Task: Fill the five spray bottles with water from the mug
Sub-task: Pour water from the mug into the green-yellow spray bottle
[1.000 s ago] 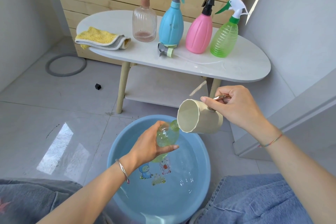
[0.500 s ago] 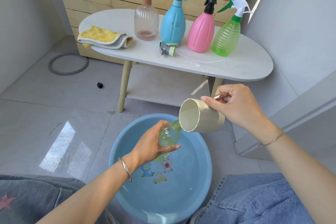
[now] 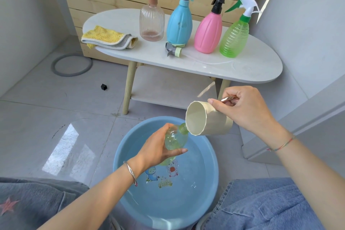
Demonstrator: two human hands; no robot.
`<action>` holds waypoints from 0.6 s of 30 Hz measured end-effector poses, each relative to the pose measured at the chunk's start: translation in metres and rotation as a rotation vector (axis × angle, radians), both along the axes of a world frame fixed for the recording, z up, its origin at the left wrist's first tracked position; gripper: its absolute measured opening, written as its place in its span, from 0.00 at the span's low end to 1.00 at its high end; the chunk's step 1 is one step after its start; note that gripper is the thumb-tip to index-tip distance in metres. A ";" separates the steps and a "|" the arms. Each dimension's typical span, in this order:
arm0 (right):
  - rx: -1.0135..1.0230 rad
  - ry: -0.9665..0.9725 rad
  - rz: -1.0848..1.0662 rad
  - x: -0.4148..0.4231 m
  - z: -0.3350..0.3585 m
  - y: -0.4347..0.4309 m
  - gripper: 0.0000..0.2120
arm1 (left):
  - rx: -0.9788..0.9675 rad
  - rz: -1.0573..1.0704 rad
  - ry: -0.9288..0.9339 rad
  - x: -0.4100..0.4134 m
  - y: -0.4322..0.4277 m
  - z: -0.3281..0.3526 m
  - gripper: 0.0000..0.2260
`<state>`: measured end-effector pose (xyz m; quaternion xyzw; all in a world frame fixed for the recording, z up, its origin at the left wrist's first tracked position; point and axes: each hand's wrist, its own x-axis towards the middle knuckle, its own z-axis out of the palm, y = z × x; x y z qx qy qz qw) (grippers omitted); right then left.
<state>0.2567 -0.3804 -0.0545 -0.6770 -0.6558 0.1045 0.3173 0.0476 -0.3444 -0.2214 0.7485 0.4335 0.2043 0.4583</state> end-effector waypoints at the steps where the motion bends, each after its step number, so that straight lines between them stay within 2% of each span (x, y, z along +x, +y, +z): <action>1: 0.001 -0.002 0.001 0.000 0.000 0.000 0.23 | 0.003 -0.001 0.002 0.000 0.000 0.000 0.27; 18: 0.020 0.001 0.031 -0.002 -0.002 -0.002 0.21 | 0.025 -0.018 0.000 0.000 -0.001 -0.002 0.27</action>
